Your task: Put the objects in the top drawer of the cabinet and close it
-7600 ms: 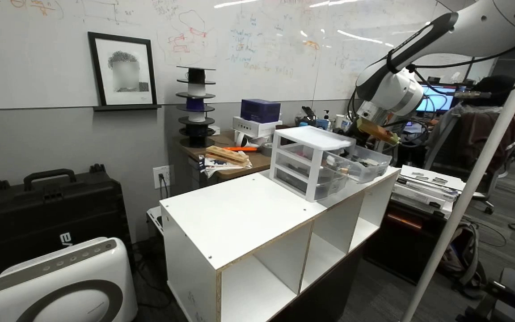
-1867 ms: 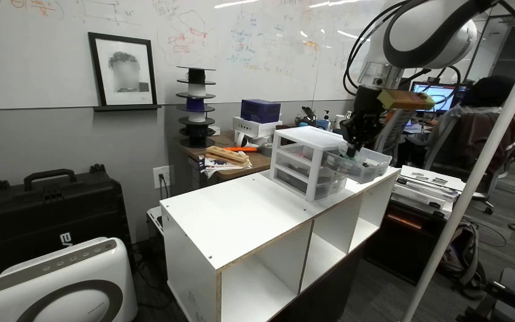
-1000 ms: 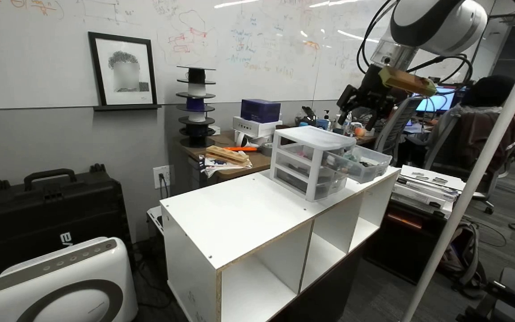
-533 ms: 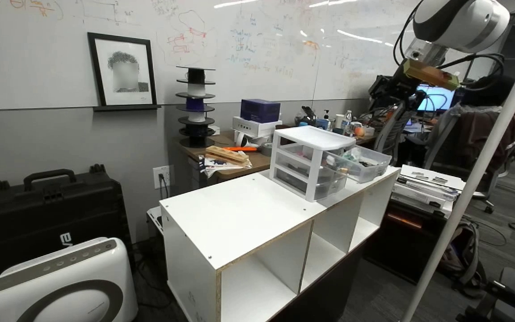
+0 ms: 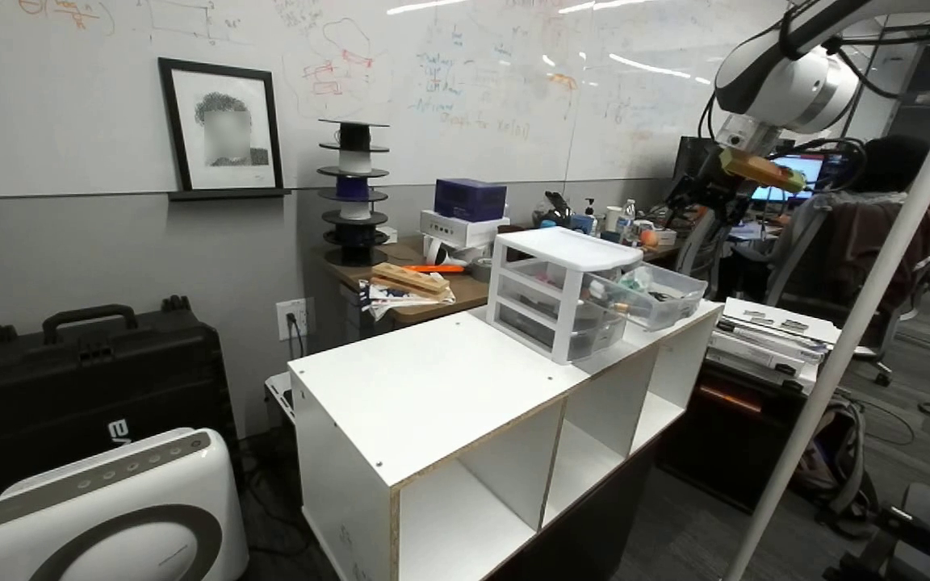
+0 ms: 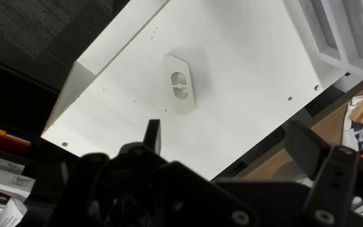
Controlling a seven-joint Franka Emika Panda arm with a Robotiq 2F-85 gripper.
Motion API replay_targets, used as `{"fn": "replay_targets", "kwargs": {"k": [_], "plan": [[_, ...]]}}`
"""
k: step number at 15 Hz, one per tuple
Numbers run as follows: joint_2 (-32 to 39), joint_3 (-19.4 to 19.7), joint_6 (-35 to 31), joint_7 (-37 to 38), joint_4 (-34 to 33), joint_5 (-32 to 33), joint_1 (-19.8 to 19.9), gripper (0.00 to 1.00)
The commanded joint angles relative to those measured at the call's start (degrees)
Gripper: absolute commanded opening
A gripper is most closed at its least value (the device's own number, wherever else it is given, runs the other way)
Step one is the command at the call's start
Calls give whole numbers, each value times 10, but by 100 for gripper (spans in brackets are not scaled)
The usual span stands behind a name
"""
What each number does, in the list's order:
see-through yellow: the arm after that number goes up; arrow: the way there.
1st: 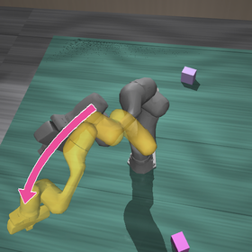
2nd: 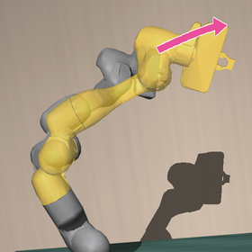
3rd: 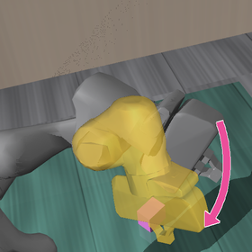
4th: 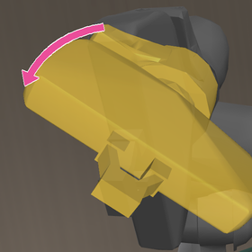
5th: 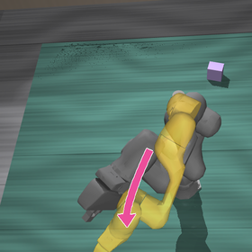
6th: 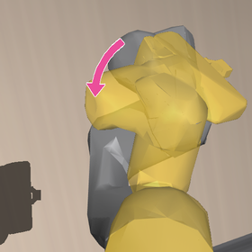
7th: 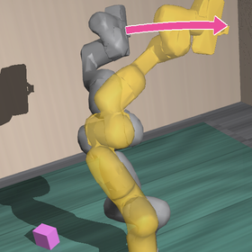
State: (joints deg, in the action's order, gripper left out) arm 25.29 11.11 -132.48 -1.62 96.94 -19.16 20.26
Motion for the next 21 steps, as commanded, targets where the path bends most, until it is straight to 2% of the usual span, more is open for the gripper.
{"fn": "replay_targets", "kwargs": {"k": [1,6,9,13,21], "plan": [[99,-25,59,-16,-138,3,14,100],[209,-40,105,-12,-258,40,8,100],[228,-37,129,-13,-276,71,7,100],[222,-33,128,-17,-261,93,9,100],[255,-23,79,5,-257,116,0,100]]}}
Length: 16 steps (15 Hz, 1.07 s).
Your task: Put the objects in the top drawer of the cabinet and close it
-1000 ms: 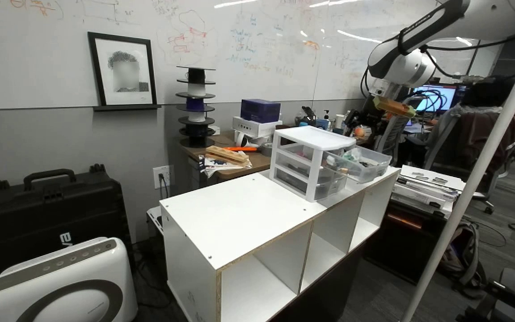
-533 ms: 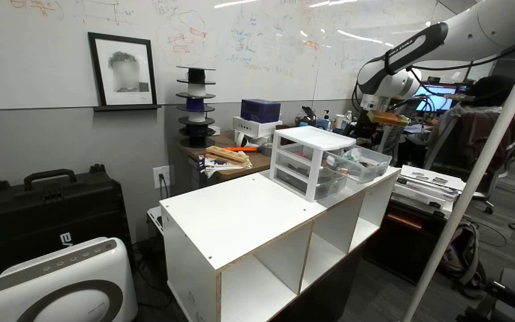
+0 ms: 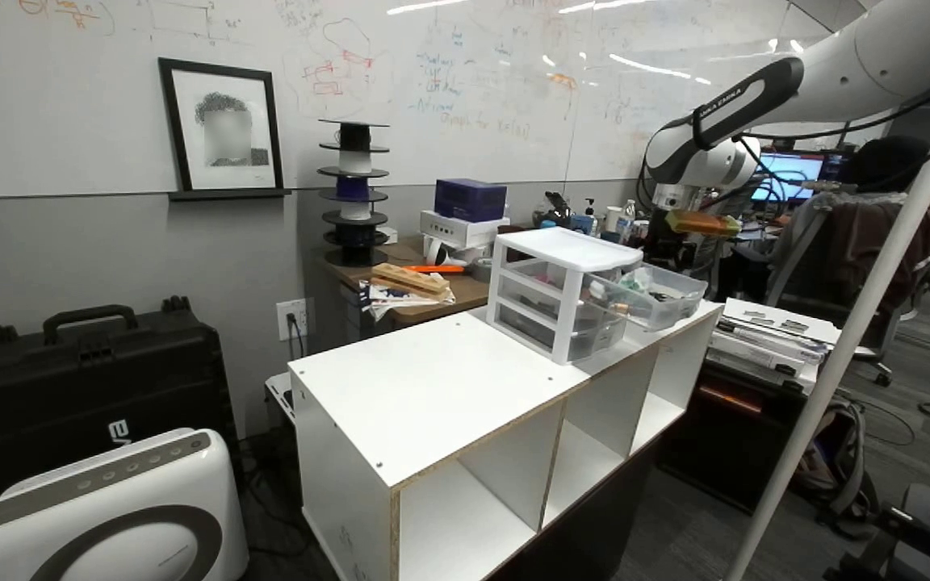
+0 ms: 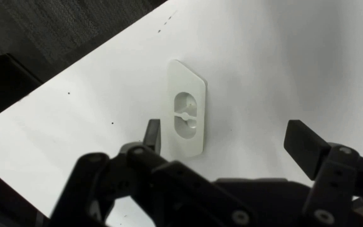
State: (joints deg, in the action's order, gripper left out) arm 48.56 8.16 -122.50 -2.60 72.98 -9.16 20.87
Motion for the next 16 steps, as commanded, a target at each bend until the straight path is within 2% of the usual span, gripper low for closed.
{"fn": "replay_targets", "kwargs": {"k": [1,7,8,10,14,16], "plan": [[33,8,-25,14,-23,18,-6,100],[45,22,-45,19,-14,50,-8,98],[50,24,-45,18,-19,54,-5,74],[43,30,-49,19,-9,63,-6,69],[40,40,-73,27,2,65,-11,36],[46,41,-89,34,2,65,-11,23]]}}
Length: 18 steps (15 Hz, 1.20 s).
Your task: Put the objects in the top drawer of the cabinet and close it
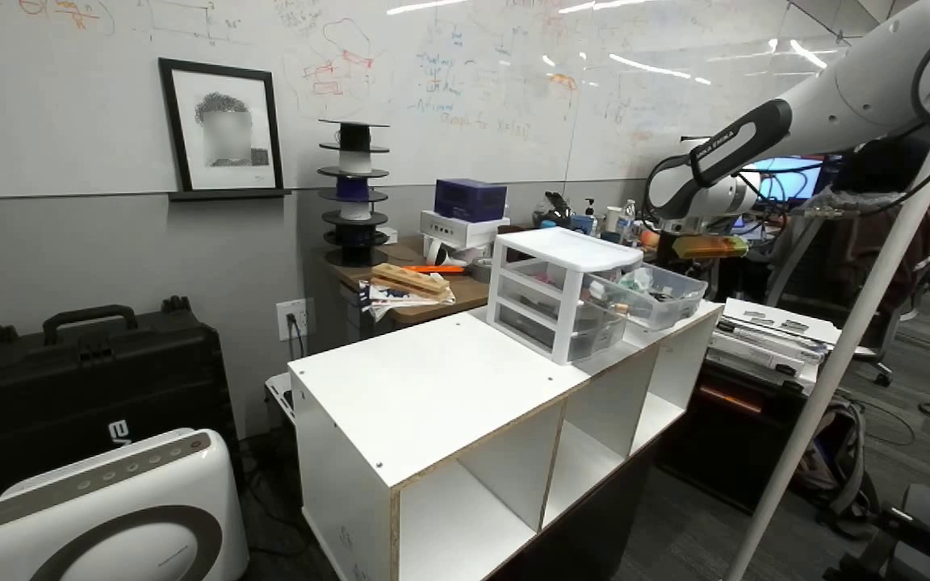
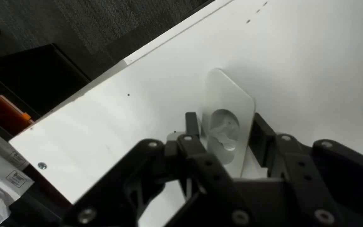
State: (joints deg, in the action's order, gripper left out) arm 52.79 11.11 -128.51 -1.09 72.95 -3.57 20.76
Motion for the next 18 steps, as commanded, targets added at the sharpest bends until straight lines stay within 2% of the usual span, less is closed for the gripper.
{"fn": "replay_targets", "kwargs": {"k": [1,2,3,7,11,14,15,17,18], "plan": [[-2,12,-39,22,11,10,-13,14],[-2,11,-46,21,15,9,-13,10],[-1,12,-51,22,16,10,-15,13],[-18,15,-84,32,38,6,-21,13],[-72,12,-151,62,82,-6,-29,13],[-123,6,-172,81,119,-12,-36,13],[-146,7,-165,90,138,-12,-41,12],[-176,2,-157,97,157,-14,-44,1],[-194,2,-153,100,171,-13,-49,1]]}}
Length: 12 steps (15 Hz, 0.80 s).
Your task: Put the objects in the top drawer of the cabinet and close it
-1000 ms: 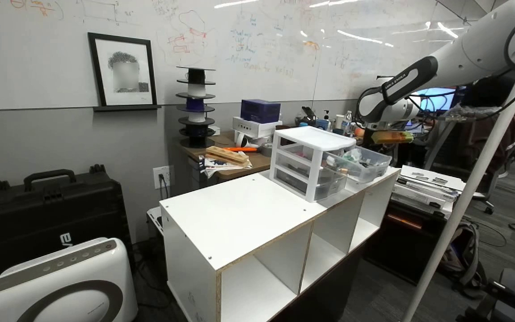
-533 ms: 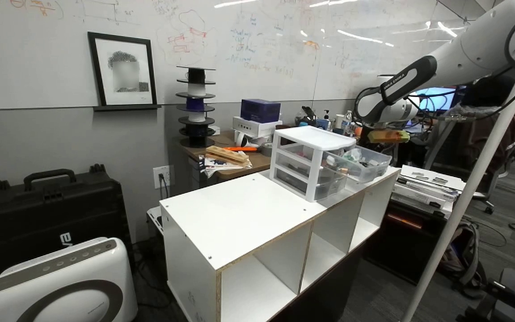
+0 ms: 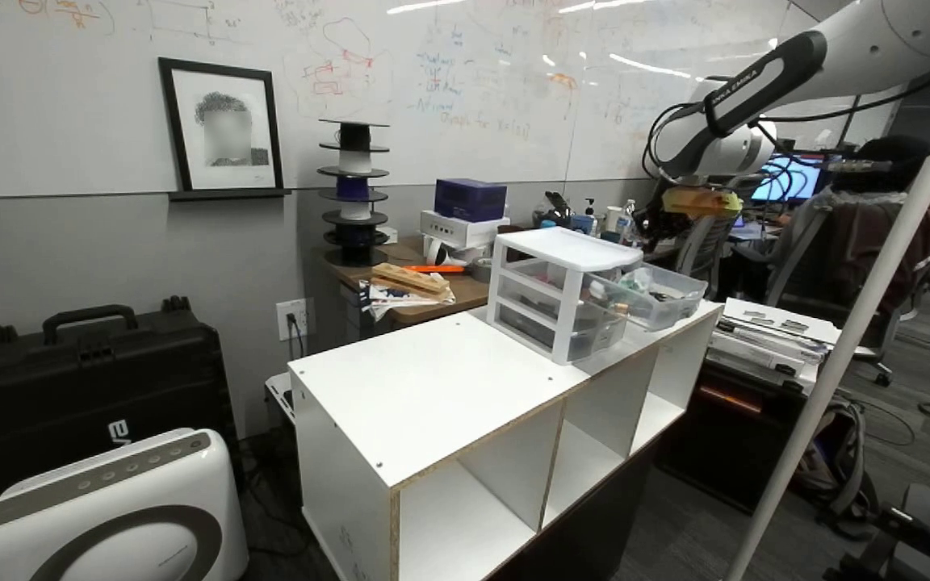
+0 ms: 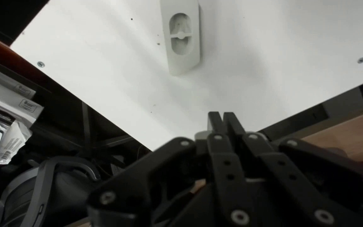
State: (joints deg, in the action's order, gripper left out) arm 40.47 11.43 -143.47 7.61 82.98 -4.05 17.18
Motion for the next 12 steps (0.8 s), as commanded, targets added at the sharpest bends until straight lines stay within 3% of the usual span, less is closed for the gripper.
{"fn": "replay_targets", "kwargs": {"k": [1,5,6,8,12], "plan": [[-82,0,-6,16,81,-6,-17,0],[-112,6,-8,21,113,3,-25,5],[-114,6,-8,18,116,5,-24,28],[-110,1,3,6,113,-2,-16,33],[-75,-15,29,-5,75,-37,7,62]]}}
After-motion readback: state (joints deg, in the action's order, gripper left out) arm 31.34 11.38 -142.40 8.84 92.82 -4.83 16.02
